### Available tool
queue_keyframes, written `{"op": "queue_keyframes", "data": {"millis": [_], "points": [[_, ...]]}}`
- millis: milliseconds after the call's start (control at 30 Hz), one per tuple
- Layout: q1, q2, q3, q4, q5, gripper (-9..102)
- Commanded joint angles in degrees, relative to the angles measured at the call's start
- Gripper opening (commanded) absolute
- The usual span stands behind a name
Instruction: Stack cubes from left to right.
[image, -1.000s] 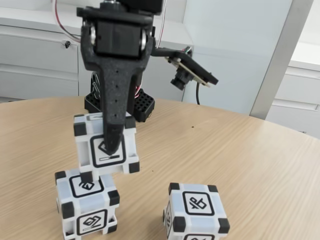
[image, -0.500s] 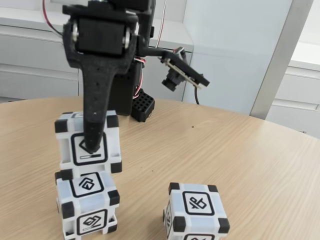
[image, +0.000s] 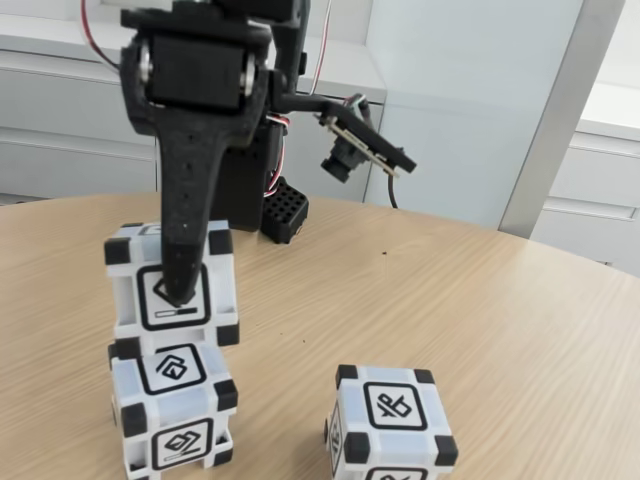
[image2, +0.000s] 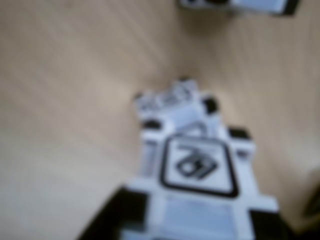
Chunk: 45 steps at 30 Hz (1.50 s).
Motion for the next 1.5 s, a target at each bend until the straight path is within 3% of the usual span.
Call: {"op": "queue_keyframes", "data": {"millis": [0,1467], "points": [[0.4,0.8,-1.1,-0.8,1.0,23],[0.4,-3.1,-7.7,-0.8,5.3,24]]}}
